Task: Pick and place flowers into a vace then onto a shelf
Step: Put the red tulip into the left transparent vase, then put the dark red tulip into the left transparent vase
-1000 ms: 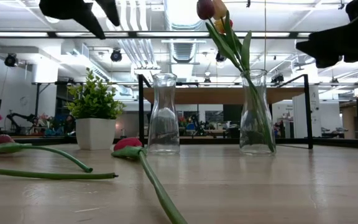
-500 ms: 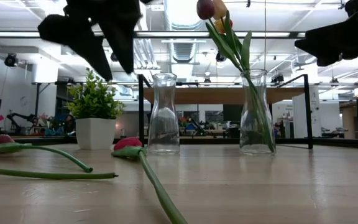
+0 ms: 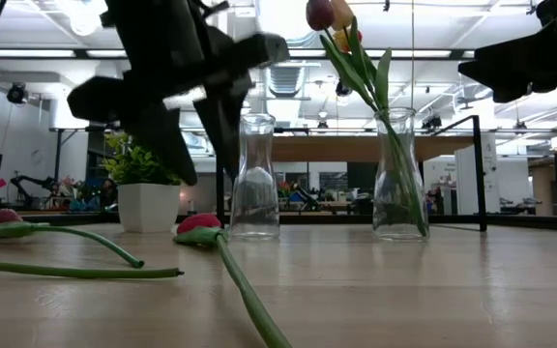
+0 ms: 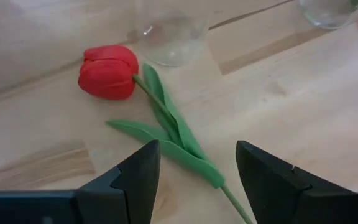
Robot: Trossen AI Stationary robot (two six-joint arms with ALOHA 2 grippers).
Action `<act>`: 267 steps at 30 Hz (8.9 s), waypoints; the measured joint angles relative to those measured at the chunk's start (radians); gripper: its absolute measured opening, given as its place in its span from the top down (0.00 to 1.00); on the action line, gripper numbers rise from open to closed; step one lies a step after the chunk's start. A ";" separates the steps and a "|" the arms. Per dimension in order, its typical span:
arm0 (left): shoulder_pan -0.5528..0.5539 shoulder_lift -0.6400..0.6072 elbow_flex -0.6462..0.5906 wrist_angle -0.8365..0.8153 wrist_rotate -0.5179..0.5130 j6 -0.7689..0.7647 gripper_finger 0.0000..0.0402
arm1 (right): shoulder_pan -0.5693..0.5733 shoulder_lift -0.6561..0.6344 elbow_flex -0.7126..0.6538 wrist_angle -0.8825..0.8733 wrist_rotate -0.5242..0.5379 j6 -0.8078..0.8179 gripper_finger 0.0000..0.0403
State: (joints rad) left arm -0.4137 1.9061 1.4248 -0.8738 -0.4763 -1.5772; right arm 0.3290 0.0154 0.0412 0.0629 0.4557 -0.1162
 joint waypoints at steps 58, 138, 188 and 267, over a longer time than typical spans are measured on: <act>-0.037 -0.450 -0.061 0.060 -0.448 0.748 1.00 | 0.000 0.000 0.001 -0.002 0.021 -0.015 0.46; 0.348 -0.434 -0.688 1.827 0.391 1.706 0.41 | 0.000 0.000 0.001 -0.004 0.124 -0.023 0.46; 0.357 -0.578 -0.235 0.824 0.392 1.673 0.39 | 0.000 0.000 0.000 -0.003 0.124 -0.026 0.46; -0.013 -0.563 -0.776 -0.052 0.205 -0.551 0.39 | 0.000 0.000 0.000 -0.007 0.124 -0.044 0.46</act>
State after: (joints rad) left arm -0.4263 1.3430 0.6484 -0.9259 -0.2713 -2.1285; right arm 0.3288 0.0158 0.0414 0.0559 0.5793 -0.1605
